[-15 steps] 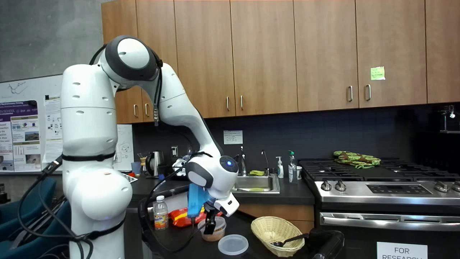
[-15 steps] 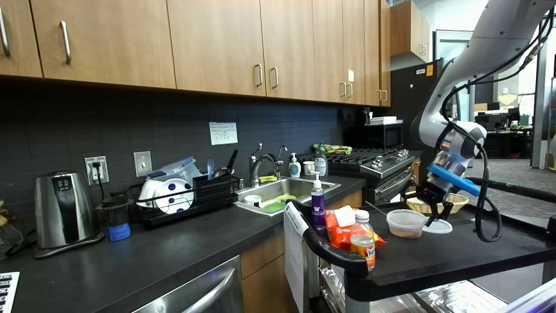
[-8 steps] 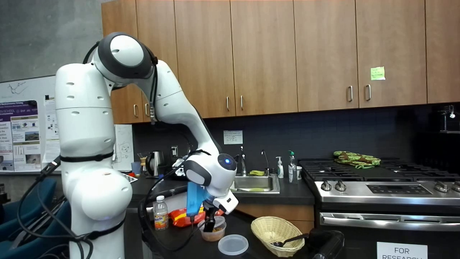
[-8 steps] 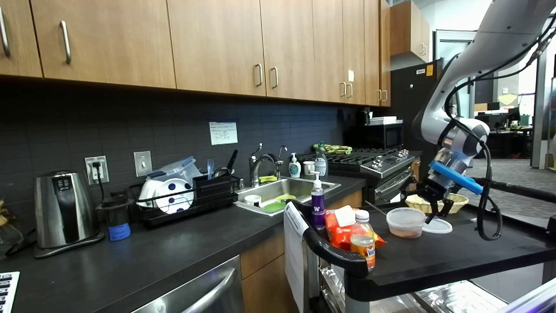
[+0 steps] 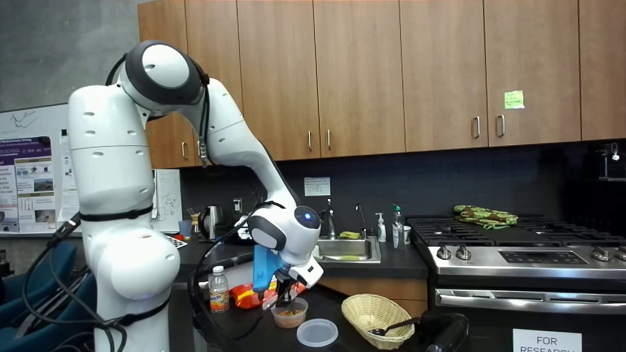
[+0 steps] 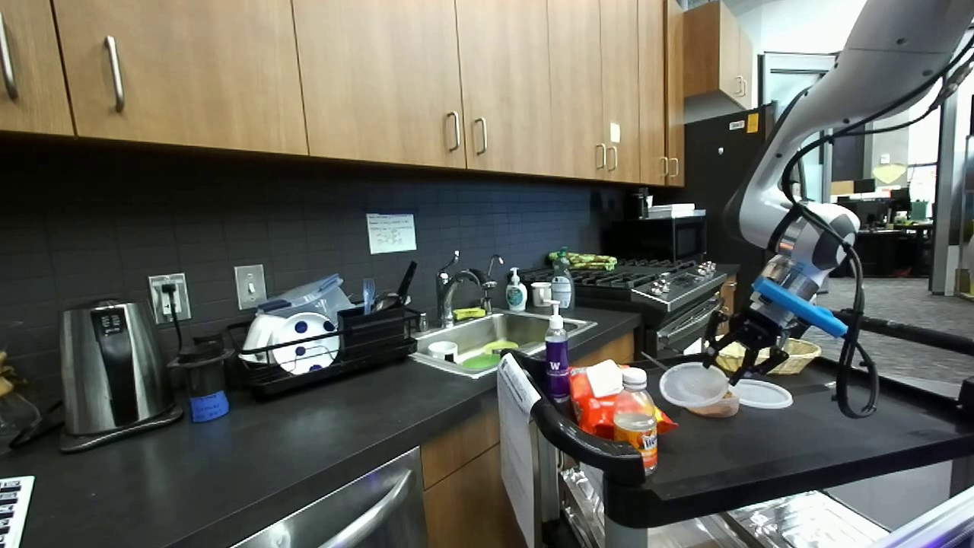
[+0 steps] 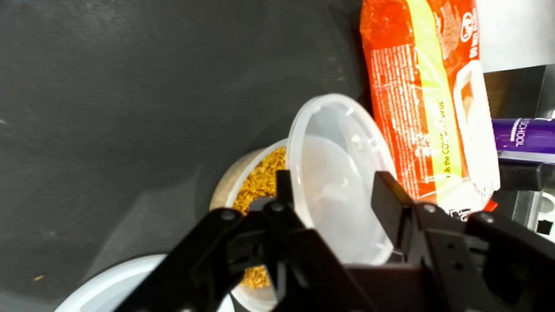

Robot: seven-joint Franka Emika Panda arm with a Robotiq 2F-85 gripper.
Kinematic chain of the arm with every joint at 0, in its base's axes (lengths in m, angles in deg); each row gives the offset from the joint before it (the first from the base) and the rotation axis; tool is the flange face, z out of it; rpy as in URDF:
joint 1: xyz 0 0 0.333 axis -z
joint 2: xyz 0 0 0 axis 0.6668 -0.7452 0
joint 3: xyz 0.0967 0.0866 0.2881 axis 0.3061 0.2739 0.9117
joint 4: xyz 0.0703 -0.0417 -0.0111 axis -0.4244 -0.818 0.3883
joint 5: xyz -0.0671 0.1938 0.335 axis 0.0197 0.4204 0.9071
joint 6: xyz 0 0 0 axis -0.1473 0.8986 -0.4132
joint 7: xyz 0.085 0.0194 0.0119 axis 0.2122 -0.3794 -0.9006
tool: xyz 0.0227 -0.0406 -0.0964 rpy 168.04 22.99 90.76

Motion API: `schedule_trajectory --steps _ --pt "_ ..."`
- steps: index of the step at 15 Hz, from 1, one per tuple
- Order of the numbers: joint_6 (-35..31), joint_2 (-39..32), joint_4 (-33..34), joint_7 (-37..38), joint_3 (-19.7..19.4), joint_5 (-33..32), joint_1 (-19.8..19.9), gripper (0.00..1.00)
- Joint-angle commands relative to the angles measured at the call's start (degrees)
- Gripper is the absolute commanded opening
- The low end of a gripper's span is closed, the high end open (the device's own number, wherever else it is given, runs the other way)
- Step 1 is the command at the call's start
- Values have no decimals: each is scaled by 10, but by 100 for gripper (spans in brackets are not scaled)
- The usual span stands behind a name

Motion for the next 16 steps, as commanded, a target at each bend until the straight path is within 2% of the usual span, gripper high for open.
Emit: schedule_trajectory --steps 1,4,6,7,8,9,11,16 --pt "0 16 -8 -12 3 19 -3 21" --pt "1 17 -8 -14 2 19 -3 1" --pt "1 17 -8 -14 3 18 -4 0" --pt "1 18 -9 -14 4 16 -5 16" --pt "1 18 -9 -13 4 16 -6 26" --pt "1 17 -8 -13 5 15 -7 28" --pt "2 17 -8 -13 7 13 -10 40" --pt "1 10 -6 -17 19 16 -23 75"
